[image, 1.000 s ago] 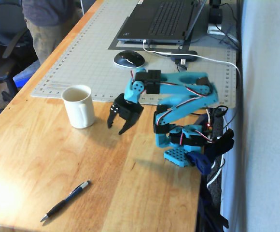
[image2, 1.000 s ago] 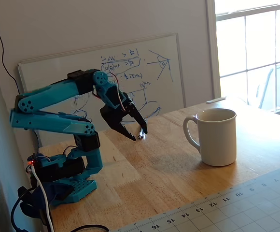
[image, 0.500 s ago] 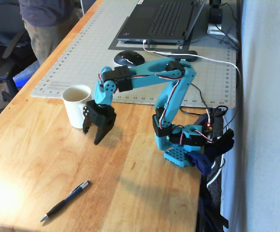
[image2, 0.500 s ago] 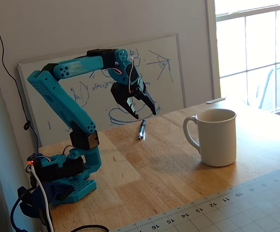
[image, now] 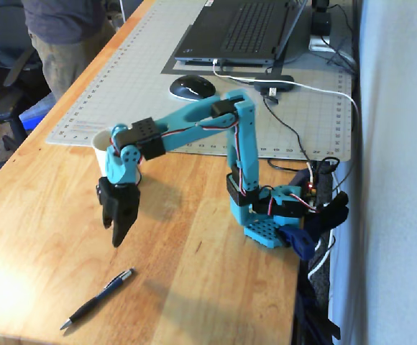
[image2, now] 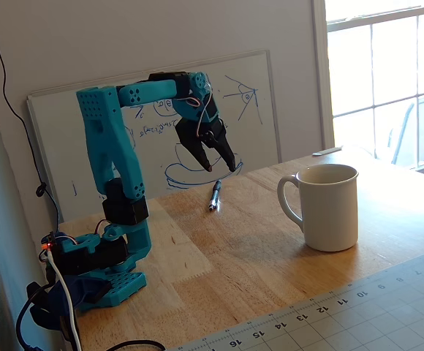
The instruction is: Grasp a pen and put it in a mug.
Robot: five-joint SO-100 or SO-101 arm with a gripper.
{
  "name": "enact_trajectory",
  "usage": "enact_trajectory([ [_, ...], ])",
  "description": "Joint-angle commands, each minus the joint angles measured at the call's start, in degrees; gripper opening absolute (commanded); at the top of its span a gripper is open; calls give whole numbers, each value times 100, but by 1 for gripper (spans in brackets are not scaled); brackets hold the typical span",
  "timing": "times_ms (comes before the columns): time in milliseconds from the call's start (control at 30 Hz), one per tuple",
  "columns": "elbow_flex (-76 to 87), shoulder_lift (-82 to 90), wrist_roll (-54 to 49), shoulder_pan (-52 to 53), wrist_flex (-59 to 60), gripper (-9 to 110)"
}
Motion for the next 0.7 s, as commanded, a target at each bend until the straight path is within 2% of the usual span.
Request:
enact_trajectory([
  [0,-1055,-510,158,-193,-79,22],
  [300,-2188,-1828,158,-352,-79,22],
  [667,-2698,-2654,167,-580,-79,22],
])
